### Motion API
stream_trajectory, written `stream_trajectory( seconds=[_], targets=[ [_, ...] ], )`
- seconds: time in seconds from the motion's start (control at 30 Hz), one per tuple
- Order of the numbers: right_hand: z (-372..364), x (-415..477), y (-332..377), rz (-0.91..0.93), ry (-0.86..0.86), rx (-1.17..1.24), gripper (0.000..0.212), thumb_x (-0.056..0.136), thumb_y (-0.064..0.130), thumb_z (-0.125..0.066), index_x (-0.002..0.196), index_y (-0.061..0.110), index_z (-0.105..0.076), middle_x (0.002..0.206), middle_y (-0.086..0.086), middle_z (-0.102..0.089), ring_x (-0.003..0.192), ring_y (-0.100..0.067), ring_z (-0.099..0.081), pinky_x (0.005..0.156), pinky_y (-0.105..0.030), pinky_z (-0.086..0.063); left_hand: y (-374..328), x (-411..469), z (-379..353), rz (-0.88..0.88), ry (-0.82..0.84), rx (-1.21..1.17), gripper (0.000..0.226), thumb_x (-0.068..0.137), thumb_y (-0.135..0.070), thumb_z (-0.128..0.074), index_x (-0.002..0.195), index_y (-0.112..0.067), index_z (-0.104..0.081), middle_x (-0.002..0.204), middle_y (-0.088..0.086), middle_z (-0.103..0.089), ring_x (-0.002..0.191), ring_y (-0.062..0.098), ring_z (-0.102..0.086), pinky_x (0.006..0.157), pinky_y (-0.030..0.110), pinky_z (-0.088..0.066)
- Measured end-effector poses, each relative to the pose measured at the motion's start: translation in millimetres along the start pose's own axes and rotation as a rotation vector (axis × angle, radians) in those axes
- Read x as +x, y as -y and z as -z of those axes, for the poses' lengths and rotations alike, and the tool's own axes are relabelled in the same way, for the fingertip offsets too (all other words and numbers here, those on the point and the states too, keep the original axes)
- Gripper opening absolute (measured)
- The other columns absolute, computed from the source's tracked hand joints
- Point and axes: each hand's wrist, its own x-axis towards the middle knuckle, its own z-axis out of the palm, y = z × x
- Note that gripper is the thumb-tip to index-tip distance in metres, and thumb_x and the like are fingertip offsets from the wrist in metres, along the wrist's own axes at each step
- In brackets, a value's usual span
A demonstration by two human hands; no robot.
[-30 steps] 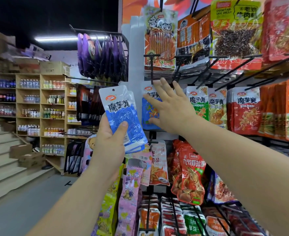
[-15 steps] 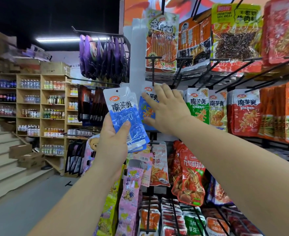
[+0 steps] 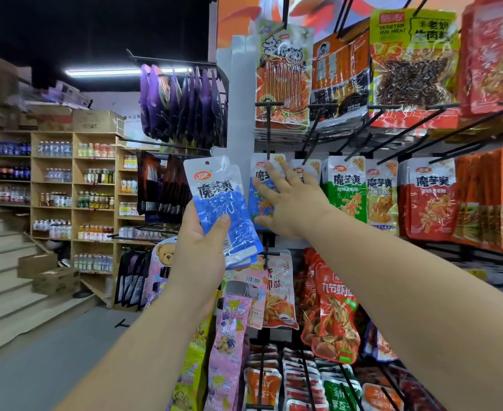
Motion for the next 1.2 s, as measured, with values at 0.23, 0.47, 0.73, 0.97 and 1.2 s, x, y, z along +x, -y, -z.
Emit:
stream_trajectory(
  seconds=[0.23,0.47,0.73,0.97,1.2],
  targets=[
    [18.7,-20.4,2.5,-0.009,-0.275,0.265,0.05,0.108,0.054,-0.033,0.146,0.028,-0.052,0.157,-0.011,-0.042,0.146,-0.035,-0.034,0.115,-0.052,-0.033,-11.2,-9.5,1.1,-0.063,0.057,0.011,0.04,0.108,-0.006,-0.051,0.137,-0.034,-0.055,0.128,0.002,-0.072,0.115,0.034,-0.071,0.092,0.061,-0.059],
    [48.5,-114.0,36.0,-0.262,-0.39,1.776,0.039,0.108,0.038,-0.049,0.091,0.012,-0.072,0.085,-0.011,-0.075,0.077,-0.032,-0.072,0.071,-0.049,-0.061,-18.3,-44.0,-6.6,-0.115,0.116,0.012,0.048,0.101,0.005,-0.058,0.135,-0.03,-0.058,0.128,0.002,-0.073,0.119,0.029,-0.07,0.102,0.06,-0.054],
    [17.3,-189.7,49.4,-0.254,-0.307,2.077,0.018,0.101,0.019,-0.064,0.112,0.012,-0.076,0.105,-0.002,-0.08,0.099,-0.018,-0.076,0.08,-0.032,-0.062,2.0,-104.6,-20.3,0.032,0.207,0.001,0.054,0.097,0.009,-0.057,0.131,-0.033,-0.058,0.121,-0.001,-0.077,0.111,0.024,-0.074,0.091,0.045,-0.062],
    [-11.1,-233.3,66.7,-0.386,-0.301,2.029,0.021,0.108,0.029,-0.053,0.11,0.018,-0.071,0.102,-0.003,-0.079,0.096,-0.023,-0.076,0.081,-0.044,-0.063,23.7,-144.5,-27.4,0.213,0.202,-0.035,0.048,0.102,-0.006,-0.053,0.145,-0.029,-0.053,0.132,-0.003,-0.072,0.121,0.024,-0.07,0.096,0.048,-0.059],
    [-27.9,-250.8,65.2,-0.677,-0.405,2.192,0.023,0.105,0.036,-0.057,0.096,0.023,-0.074,0.096,-0.016,-0.076,0.097,-0.043,-0.072,0.085,-0.063,-0.058,25.4,-151.3,-25.6,0.195,0.104,0.113,0.05,0.106,-0.008,-0.051,0.133,-0.051,-0.05,0.125,-0.044,-0.06,0.117,-0.022,-0.055,0.105,0.021,-0.051]
  ],
)
